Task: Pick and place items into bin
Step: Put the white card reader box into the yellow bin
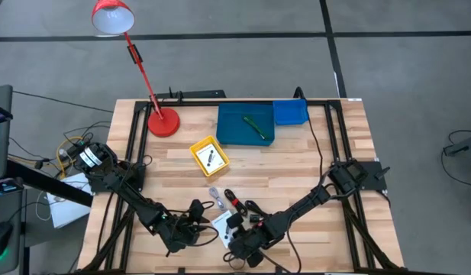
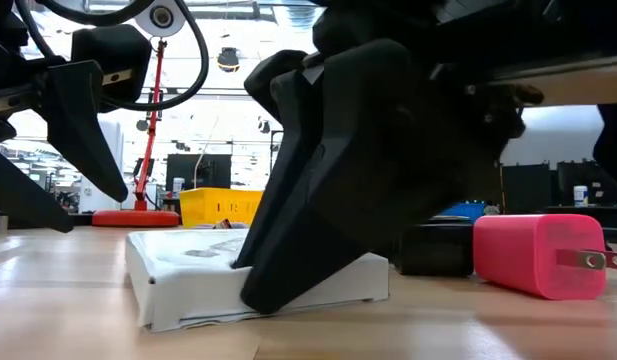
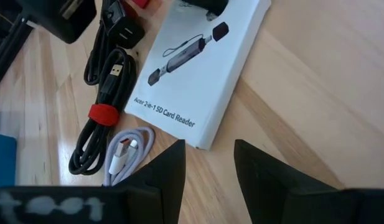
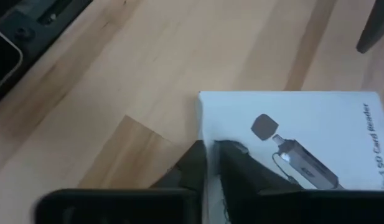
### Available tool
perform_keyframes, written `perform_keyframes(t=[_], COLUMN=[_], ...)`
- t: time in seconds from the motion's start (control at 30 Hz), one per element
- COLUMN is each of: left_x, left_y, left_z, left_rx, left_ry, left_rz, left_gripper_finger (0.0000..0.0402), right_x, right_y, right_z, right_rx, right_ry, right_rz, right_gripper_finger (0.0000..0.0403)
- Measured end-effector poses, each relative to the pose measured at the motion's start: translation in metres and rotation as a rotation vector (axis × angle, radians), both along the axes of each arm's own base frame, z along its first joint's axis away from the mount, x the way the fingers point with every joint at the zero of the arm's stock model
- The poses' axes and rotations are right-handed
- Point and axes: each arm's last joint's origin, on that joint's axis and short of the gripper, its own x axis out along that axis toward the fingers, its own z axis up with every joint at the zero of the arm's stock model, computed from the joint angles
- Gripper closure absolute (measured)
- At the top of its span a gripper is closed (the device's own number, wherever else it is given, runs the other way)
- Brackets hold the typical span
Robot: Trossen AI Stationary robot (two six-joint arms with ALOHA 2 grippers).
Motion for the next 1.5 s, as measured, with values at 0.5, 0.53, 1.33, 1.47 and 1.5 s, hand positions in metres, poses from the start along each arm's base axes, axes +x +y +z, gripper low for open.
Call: perform_keyframes(t=[0.5,0.53,1.33,1.47,1.5], left_x=[0.0,0.0,0.001,-0.001,-0.001], left_y=[0.0,0.0,0.003,0.005,0.005], left_z=[0.0,0.0,0.002,0.0,0.0], left_rx=[-0.01,-0.009,0.316,0.348,0.355], left_ry=[-0.001,-0.001,-0.041,-0.019,-0.015], left_rz=[0.009,0.008,-0.101,-0.116,-0.12], left_gripper_finger=[0.0271,0.0271,0.0249,0.0243,0.0242], right_x=[-0.007,-0.009,-0.008,-0.007,-0.006], right_y=[0.015,0.017,0.022,0.023,0.024], right_z=[0.025,0.029,0.06,0.062,0.066], right_rx=[0.041,0.03,-0.028,-0.032,-0.031], right_ry=[0.005,0.008,-0.004,-0.008,-0.01], right_rz=[0.049,0.066,0.094,0.093,0.094], right_gripper_finger=[0.0401,0.0401,0.0403,0.0403,0.0403])
